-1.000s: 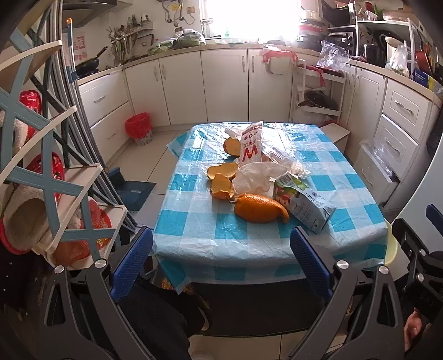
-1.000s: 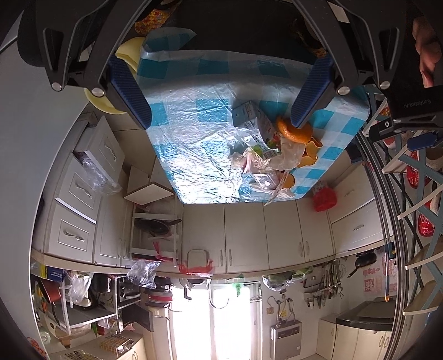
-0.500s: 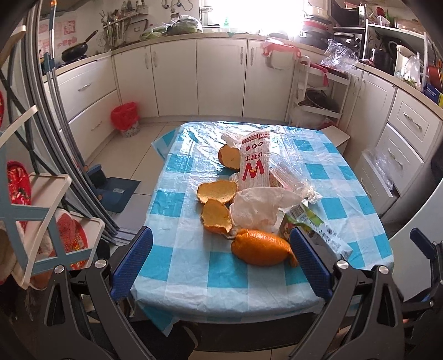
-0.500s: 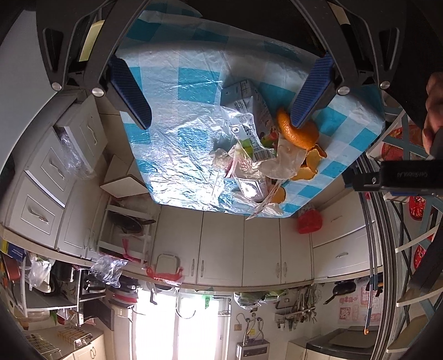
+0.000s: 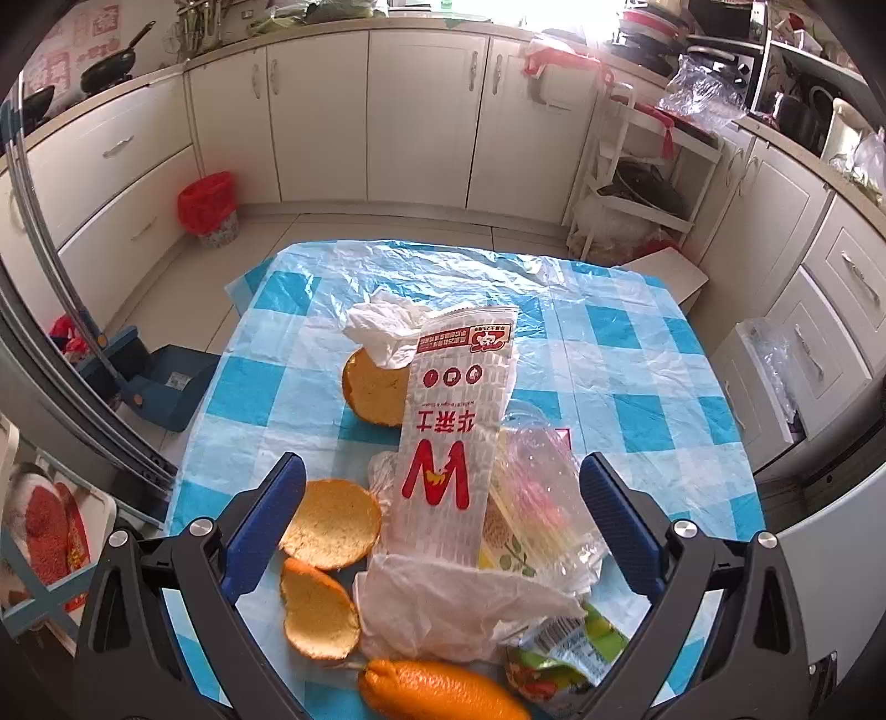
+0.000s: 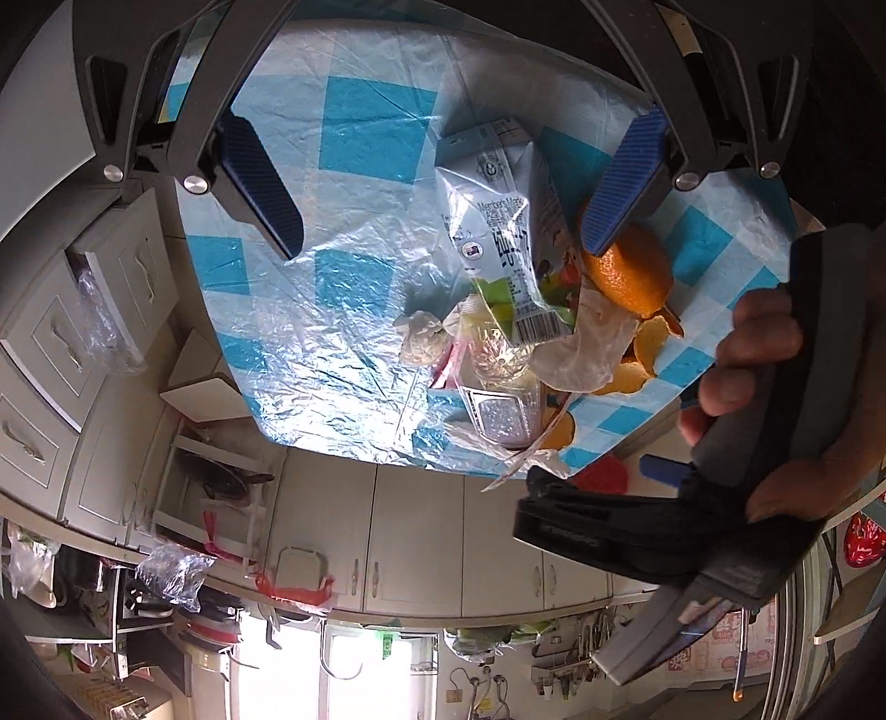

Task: Collect trash

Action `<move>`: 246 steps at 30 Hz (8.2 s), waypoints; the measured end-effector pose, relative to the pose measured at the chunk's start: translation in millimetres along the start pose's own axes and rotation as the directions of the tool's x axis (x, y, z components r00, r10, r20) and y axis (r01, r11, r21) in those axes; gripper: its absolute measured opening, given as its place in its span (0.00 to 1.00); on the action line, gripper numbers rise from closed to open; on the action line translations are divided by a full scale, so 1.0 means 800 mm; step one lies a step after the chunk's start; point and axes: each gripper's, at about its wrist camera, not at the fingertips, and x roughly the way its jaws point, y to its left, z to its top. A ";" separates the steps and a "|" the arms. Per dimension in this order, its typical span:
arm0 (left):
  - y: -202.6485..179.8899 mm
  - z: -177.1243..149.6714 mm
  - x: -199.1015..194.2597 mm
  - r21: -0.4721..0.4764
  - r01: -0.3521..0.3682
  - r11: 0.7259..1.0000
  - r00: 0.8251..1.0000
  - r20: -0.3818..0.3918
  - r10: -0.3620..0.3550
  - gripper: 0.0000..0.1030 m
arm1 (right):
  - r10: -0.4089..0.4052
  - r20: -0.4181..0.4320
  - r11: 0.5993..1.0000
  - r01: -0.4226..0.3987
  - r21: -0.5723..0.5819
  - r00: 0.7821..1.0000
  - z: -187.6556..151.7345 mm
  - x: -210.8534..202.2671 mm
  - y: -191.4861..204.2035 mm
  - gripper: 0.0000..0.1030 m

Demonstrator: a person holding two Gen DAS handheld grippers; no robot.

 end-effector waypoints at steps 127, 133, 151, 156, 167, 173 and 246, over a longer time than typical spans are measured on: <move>-0.494 -0.229 0.066 0.191 0.574 0.796 0.766 -0.470 -0.439 0.39 | -0.258 0.115 0.668 0.090 0.739 0.959 -0.033 -0.121 -0.412 0.89; -0.418 -0.187 -0.002 0.268 0.507 0.819 0.856 -0.271 -0.441 0.53 | -0.285 0.107 0.685 0.124 0.717 0.953 -0.019 -0.115 -0.395 0.89; -0.015 -0.054 -0.168 0.060 0.050 0.997 0.946 0.318 -0.067 0.85 | -0.248 0.288 0.947 0.168 0.274 0.925 0.085 -0.072 -0.145 0.93; 0.032 -0.064 -0.164 -0.023 -0.009 1.000 0.939 0.343 0.017 0.85 | -0.220 0.314 0.966 0.161 0.203 0.924 0.093 -0.057 -0.099 0.93; 0.073 -0.080 -0.152 -0.099 -0.005 0.995 0.947 0.319 0.036 0.86 | -0.200 0.323 0.976 0.158 0.151 0.925 0.097 -0.051 -0.049 0.93; 0.069 -0.085 -0.153 -0.092 -0.010 0.996 0.942 0.334 0.040 0.87 | -0.211 0.330 0.973 0.166 0.158 0.920 0.092 -0.060 -0.054 0.93; 0.117 -0.093 -0.118 -0.140 -0.068 0.988 0.968 0.228 0.100 0.89 | -0.167 0.325 0.986 0.153 0.070 0.931 0.070 -0.055 -0.047 0.93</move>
